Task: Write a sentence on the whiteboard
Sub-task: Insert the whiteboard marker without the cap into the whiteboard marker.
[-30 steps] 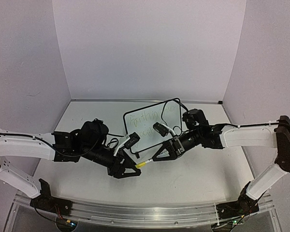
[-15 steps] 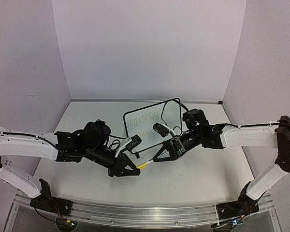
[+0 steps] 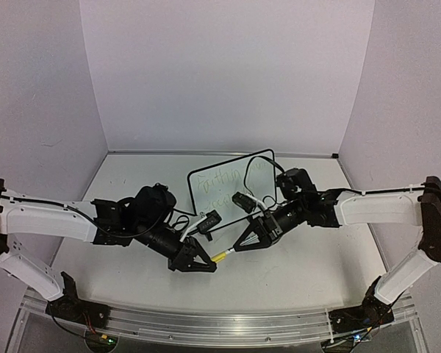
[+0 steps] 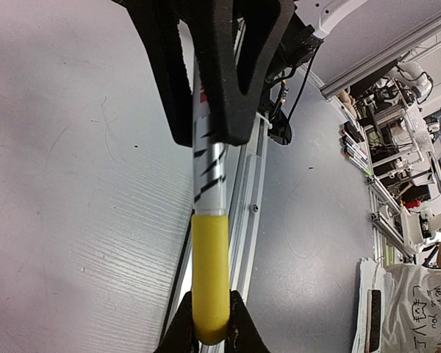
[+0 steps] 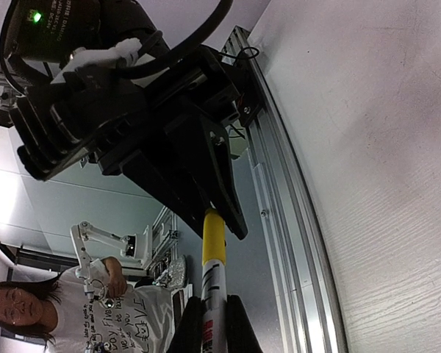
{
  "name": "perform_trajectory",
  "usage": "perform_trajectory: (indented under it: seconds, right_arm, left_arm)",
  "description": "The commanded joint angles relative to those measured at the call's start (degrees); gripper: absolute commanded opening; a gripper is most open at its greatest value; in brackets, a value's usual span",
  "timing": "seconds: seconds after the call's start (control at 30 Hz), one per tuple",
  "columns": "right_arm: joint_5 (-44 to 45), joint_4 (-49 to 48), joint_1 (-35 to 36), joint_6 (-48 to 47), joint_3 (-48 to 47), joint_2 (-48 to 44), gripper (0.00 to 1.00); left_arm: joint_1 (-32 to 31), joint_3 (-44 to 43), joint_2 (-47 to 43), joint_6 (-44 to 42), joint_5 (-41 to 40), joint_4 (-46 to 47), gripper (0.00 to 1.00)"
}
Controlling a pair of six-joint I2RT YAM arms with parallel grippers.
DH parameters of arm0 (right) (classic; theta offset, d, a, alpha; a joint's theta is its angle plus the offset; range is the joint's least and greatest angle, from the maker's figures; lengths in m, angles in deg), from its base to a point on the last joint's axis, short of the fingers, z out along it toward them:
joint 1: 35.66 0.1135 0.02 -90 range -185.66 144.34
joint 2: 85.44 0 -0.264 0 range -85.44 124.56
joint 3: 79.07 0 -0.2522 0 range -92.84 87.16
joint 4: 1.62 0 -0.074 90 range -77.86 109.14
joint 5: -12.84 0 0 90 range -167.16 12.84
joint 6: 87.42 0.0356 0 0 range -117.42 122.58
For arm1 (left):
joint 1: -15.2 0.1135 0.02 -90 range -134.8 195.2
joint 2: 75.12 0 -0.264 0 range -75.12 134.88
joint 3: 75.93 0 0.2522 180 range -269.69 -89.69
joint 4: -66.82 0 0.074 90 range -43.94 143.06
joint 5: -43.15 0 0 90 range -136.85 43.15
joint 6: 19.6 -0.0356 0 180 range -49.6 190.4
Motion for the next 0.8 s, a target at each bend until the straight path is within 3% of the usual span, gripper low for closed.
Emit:
perform_trajectory:
  seconds: [0.0, 0.6, 0.77]
  right_arm:
    - [-2.55, -5.13, 2.80, -0.70, -3.06, 0.29, 0.00]
    - [-2.35, -5.20, 5.91, -1.09, -4.32, 2.14, 0.00]
    - [3.69, -4.07, 5.44, -1.60, -3.47, 0.74, 0.00]
  left_arm:
    - [0.05, -4.35, 1.70, -1.33, -0.37, 7.48, 0.00]
    - [0.05, -8.21, 4.34, -3.69, 0.01, 10.42, 0.00]
    - [0.19, -7.23, 3.95, -3.90, -0.58, 7.99, 0.01]
